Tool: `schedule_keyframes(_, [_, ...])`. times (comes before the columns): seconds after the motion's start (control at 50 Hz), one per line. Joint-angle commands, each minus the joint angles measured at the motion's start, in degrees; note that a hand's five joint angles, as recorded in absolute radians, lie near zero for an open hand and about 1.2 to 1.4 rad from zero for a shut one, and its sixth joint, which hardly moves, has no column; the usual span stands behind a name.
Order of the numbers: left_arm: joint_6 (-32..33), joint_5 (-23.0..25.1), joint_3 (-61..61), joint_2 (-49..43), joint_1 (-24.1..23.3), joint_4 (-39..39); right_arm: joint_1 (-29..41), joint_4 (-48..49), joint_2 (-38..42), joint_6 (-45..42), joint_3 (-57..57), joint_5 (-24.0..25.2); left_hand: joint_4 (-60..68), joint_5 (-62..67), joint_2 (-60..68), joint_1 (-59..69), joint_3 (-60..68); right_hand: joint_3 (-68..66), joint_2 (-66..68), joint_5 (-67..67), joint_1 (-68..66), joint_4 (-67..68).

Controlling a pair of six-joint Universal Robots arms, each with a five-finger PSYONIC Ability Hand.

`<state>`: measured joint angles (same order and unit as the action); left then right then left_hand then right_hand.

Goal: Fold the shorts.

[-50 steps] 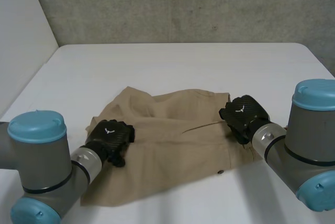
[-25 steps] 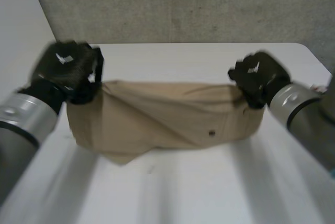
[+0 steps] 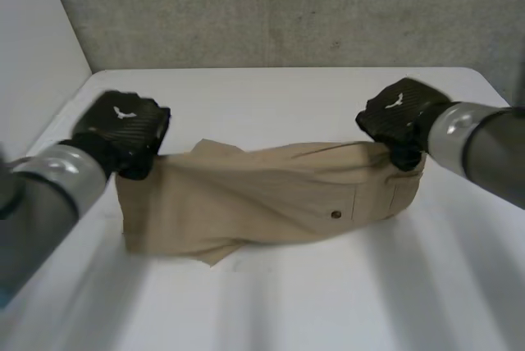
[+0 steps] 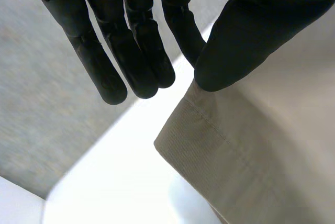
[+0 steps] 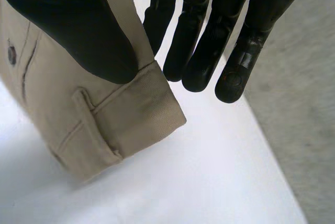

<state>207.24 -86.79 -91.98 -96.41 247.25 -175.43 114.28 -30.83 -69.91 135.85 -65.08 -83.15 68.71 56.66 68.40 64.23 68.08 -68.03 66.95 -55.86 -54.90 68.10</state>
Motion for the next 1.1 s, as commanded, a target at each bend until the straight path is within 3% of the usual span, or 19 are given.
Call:
schedule_keyframes(0.02, [1.41,-1.18,14.70,-16.52,0.08,-6.05,0.15,5.85,13.47,3.71,12.68,-0.52,11.29,13.34,11.60,15.77,11.92,-11.97,13.05,-14.14,-25.10,11.90])
schedule_keyframes(0.12, [3.17,-2.15,28.32,-19.70,-0.01,-14.57,0.15,18.04,17.44,11.43,27.25,-0.61,11.29,13.34,11.60,15.77,11.92,-11.97,13.05,-14.14,-25.10,11.90])
schedule_keyframes(0.16, [3.35,-2.33,34.04,-19.35,0.17,-21.77,0.24,23.42,17.09,13.99,30.35,-0.69,11.29,13.34,11.60,15.77,11.92,-11.97,13.05,-14.14,-25.10,11.90])
schedule_keyframes(0.26, [3.08,-3.03,37.84,-18.21,-0.53,-37.85,-0.38,44.75,11.48,22.77,30.99,-2.01,11.29,13.34,11.60,15.77,11.92,-11.97,13.05,-14.14,-25.10,11.90])
schedule_keyframes(0.32, [3.00,-3.38,36.17,-14.35,-1.41,-42.97,-0.29,48.22,9.18,23.67,28.88,-2.27,11.29,13.34,11.60,15.77,11.92,-11.97,13.05,-14.14,-25.10,11.90])
schedule_keyframes(0.5, [1.68,-3.47,22.65,-9.33,-1.15,-43.15,-0.46,48.49,5.85,23.41,15.55,-1.31,11.29,13.34,11.60,15.77,11.92,-11.97,13.05,-14.14,-25.10,11.90])
schedule_keyframes(0.64, [-0.26,-2.16,5.16,-7.66,-0.36,-43.67,-0.55,46.56,3.90,20.78,2.79,-0.78,11.29,13.34,11.60,15.77,11.92,-11.97,13.05,-14.14,-25.10,11.90])
schedule_keyframes(0.74, [-0.43,-0.75,-4.16,-9.50,-0.27,-43.68,-0.03,43.75,5.83,15.69,-8.80,-0.34,11.29,13.34,11.60,15.77,11.92,-11.97,13.05,-14.14,-25.10,11.90])
schedule_keyframes(0.88, [1.59,-0.83,-12.52,-17.24,-1.24,-41.75,0.24,40.07,12.16,8.22,-16.29,-0.43,11.29,13.34,11.60,15.77,11.92,-11.97,13.05,-14.14,-25.10,11.90])
schedule_keyframes(1.1, [5.10,-3.64,-21.13,-4.86,-1.24,-20.84,-0.55,18.89,7.34,-0.32,-21.04,-0.43,11.29,13.34,11.60,15.77,11.92,-11.97,13.05,-14.14,-25.10,11.90])
